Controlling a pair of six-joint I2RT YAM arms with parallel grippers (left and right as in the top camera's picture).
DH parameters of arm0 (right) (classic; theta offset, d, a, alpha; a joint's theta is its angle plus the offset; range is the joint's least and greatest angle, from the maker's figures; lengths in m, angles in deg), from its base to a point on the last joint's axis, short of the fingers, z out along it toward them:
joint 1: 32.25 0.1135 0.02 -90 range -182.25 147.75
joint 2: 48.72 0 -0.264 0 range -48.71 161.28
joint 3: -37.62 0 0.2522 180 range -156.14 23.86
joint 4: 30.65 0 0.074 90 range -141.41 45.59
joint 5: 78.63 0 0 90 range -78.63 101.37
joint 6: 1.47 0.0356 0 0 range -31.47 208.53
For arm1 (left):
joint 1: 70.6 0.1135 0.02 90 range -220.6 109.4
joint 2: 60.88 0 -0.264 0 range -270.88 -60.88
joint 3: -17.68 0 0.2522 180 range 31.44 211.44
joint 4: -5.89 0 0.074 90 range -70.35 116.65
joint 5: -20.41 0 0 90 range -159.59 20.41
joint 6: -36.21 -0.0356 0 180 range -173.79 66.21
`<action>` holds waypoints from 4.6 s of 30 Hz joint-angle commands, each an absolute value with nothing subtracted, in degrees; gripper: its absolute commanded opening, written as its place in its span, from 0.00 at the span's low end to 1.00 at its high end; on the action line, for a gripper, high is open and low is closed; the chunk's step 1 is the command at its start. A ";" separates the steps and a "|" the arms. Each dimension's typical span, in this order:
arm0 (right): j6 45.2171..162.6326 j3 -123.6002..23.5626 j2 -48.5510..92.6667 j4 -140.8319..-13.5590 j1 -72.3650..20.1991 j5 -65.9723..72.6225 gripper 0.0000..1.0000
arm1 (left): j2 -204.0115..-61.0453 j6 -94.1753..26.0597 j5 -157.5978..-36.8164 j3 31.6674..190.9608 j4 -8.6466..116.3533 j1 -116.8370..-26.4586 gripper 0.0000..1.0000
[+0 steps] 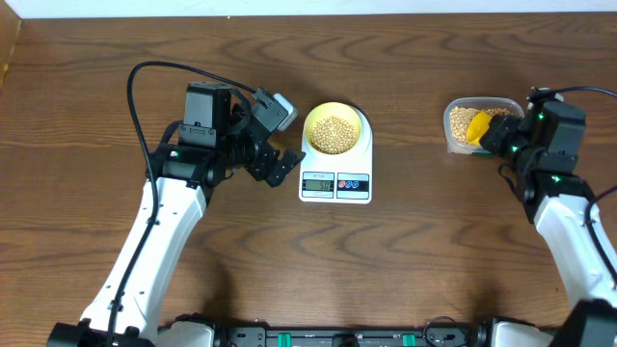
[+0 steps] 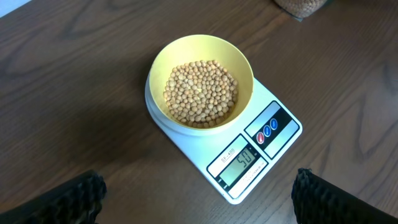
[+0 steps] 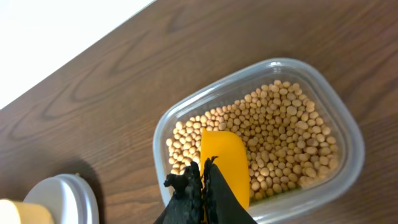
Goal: Scoop item into bowl and weigh 50g on scale
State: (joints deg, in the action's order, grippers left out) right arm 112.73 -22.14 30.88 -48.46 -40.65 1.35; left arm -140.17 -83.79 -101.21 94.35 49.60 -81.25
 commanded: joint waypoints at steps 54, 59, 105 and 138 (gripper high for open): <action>111.09 -22.21 35.58 -46.76 -40.85 3.95 0.99 | -139.53 -83.55 -101.95 93.92 49.58 -81.12 0.97; 110.72 -22.21 35.18 -48.40 -40.89 3.95 0.99 | -139.53 -83.55 -101.95 93.89 49.58 -81.12 0.97; 83.03 -30.97 17.92 -77.73 -40.87 5.83 0.99 | -139.53 -83.55 -101.95 93.92 49.58 -81.12 0.98; 80.73 -30.93 17.98 -77.93 -40.83 7.99 0.99 | -139.53 -83.55 -101.95 93.92 49.58 -81.12 0.97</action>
State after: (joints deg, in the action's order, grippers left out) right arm 81.57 -29.79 18.59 -77.82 -40.65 7.36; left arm -140.17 -83.79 -101.21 94.35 49.62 -81.25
